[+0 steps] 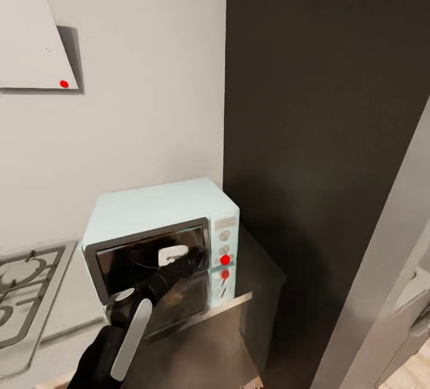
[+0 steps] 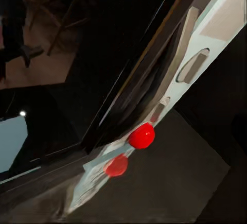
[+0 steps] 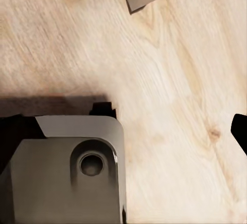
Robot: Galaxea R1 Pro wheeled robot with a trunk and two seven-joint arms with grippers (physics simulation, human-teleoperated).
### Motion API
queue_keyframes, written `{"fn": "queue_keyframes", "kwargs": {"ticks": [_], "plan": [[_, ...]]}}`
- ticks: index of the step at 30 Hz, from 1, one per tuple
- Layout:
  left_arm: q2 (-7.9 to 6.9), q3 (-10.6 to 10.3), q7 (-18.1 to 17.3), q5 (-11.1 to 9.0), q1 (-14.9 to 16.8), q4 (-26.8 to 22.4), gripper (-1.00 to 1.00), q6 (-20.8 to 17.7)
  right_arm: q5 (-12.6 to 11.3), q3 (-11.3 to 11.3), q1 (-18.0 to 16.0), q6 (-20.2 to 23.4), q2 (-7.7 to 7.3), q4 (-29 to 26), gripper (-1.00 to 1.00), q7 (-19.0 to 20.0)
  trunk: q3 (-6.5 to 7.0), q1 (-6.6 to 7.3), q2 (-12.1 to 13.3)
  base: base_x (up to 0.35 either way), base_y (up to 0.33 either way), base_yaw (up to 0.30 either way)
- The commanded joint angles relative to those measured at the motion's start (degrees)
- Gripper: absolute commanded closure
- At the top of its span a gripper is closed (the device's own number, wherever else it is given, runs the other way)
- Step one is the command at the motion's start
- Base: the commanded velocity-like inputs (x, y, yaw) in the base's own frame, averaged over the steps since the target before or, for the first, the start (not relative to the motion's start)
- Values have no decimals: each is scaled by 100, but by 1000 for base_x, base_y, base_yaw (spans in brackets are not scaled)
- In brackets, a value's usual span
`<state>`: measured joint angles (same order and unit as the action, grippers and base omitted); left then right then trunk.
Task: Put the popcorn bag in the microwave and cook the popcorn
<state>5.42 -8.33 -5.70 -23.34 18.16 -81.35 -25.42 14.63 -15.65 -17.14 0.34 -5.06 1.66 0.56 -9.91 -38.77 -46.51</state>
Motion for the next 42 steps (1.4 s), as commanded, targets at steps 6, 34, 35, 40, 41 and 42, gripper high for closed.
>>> {"fn": "queue_keyframes", "kwargs": {"ticks": [6,34,35,40,41,42], "plan": [[30,-5,-2,-23,4,-4,-100,-40,67,-43,-8,0,-55,10,-100,6,-9,2,-7,-301,125,0],[194,-1499,1118,-749,4,2847,-100,58,65,-35,-8,5,-57,10,-100,6,-9,2,-7,-295,114,0],[189,-1500,1111,-775,4,3105,-100,71,62,-34,-8,7,-55,10,-100,6,-9,2,-7,-97,39,0],[169,-1484,1090,-807,3,4990,-100,374,50,-41,-8,10,-41,10,-100,6,-9,2,-7,-27,11,0],[141,-1485,1089,-821,4,5655,-100,738,50,-42,-8,10,-40,10,-100,6,-9,2,-7,-3,1,0],[117,-1486,1089,-822,4,6240,-100,1068,49,-43,-8,5,-41,10,-100,6,-9,2,-7,-1,1,0]]}}
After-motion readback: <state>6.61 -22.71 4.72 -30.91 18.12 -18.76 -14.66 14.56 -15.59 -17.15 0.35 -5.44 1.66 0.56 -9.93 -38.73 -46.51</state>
